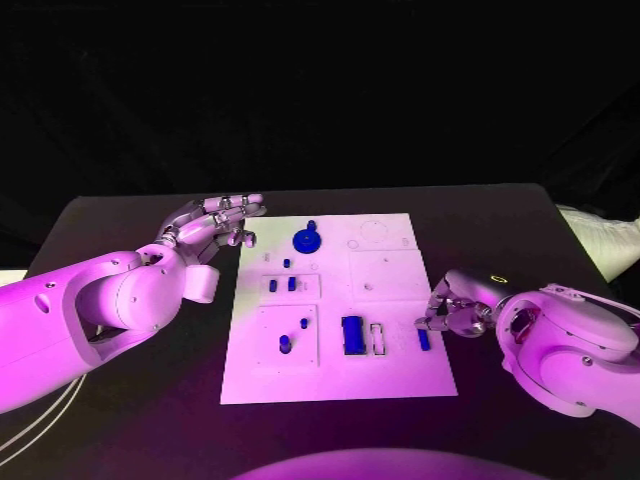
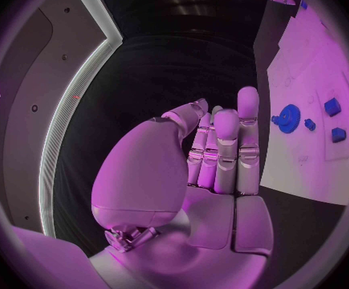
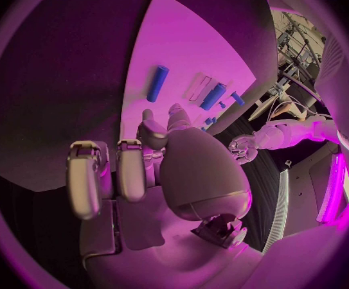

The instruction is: Assemble the parts on the task board

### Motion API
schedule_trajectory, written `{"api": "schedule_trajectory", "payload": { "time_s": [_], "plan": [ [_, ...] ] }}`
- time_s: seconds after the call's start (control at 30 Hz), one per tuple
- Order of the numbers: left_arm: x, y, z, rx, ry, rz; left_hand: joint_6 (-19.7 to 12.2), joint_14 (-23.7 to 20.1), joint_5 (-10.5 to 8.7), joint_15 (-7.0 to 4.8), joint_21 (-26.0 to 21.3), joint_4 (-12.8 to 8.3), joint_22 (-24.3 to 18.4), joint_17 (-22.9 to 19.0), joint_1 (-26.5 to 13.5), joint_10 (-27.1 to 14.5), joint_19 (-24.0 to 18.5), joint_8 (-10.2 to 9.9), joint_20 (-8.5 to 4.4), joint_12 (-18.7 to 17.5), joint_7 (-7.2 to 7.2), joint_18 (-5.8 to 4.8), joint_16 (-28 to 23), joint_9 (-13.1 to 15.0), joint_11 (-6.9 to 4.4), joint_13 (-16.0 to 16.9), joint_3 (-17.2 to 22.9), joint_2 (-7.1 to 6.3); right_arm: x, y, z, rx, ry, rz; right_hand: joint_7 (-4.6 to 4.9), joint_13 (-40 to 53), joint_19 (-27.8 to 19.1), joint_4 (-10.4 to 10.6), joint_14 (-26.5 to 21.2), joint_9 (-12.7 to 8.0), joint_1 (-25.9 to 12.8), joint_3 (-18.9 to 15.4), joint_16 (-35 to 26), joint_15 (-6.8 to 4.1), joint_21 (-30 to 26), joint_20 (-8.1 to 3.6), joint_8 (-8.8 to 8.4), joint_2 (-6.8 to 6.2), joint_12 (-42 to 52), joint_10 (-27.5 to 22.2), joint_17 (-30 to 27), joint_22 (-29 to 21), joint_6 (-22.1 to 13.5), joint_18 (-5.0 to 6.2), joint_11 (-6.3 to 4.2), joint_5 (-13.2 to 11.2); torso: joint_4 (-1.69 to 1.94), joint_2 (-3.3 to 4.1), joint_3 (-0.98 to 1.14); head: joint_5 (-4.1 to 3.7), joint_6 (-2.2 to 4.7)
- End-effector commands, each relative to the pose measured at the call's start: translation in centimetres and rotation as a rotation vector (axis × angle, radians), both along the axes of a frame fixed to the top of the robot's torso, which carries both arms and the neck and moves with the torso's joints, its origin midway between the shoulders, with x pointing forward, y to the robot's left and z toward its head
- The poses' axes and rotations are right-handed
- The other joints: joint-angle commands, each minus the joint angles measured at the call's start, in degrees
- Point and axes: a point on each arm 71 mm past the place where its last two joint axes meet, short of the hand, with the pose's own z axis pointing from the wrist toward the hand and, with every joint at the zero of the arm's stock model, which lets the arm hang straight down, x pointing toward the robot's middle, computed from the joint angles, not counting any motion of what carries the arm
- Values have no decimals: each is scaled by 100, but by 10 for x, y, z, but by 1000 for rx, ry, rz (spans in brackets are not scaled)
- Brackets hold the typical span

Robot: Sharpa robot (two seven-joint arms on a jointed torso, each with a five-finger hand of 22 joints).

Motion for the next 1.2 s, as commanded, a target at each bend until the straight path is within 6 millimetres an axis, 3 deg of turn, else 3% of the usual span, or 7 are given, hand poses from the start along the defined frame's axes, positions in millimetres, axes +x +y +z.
{"api": "schedule_trajectory", "payload": {
  "time_s": [0.03, 0.67, 0.9, 1.0, 1.2],
  "plan": [
    [0, -2, 1, -13, -7, -18, -44, -37, 3, 14, -27, -32, -11, -13, -7, -51, -55, 33, 5, 43, -12, 105, -12, 0, -2, -3, -25, 76, -2, -1, -6, -85, 30, -3, -5, 6, 122, 28, 333, -6, -22, -19, -7, 17, -18, 6, -40, -51, -29, 25, 4, 933, 33, -86, -1, -39, 1, 2, -2, 14, -4],
    [-1, -2, 1, -12, -6, -17, -44, -37, 3, 14, -27, -32, -11, -13, -7, -51, -55, 33, 5, 43, -12, 105, -12, 0, -2, -3, -25, 76, 0, 8, -20, -155, 44, 40, -35, 26, 130, -24, 339, 4, 119, -54, 9, -2, -11, -9, -37, -89, -31, 36, 39, 945, 125, -89, -27, -216, 3, 5, 0, 51, -23],
    [-1, -1, 1, -11, -5, -16, -44, -37, 3, 14, -27, -32, -11, -13, -7, -51, -55, 33, 5, 43, -12, 105, -12, 0, -2, -3, -25, 76, 2, 16, -27, -190, 31, 74, -55, 40, 132, -215, 342, 20, 488, 38, 18, -25, -11, -30, -54, -50, -43, 38, 62, 950, 163, -90, -50, -463, 0, 2, -1, 62, -36],
    [-1, -1, 1, -11, -5, -16, -44, -37, 3, 14, -27, -32, -11, -13, -7, -51, -55, 33, 5, 43, -12, 105, -12, 0, -2, -3, -25, 76, 1, 20, -31, -202, 28, 89, -51, 45, 133, -281, 342, 23, 615, 108, 20, -25, -11, -37, -72, -14, -53, 37, 71, 952, 168, -91, -50, -797, -2, 3, -4, 65, -41],
    [-1, -1, 0, -11, -4, -17, -44, -37, 3, 14, -27, -32, -11, -13, -7, -51, -55, 33, 5, 43, -12, 105, -12, 0, -2, -3, -25, 76, 1, 26, -35, -222, 23, 112, -56, 45, 136, -339, 344, 26, 709, 172, 24, -27, -8, -38, -86, -5, -68, 35, 82, 957, 175, -92, -54, -866, -1, 3, -3, 61, -46]
  ]
}}
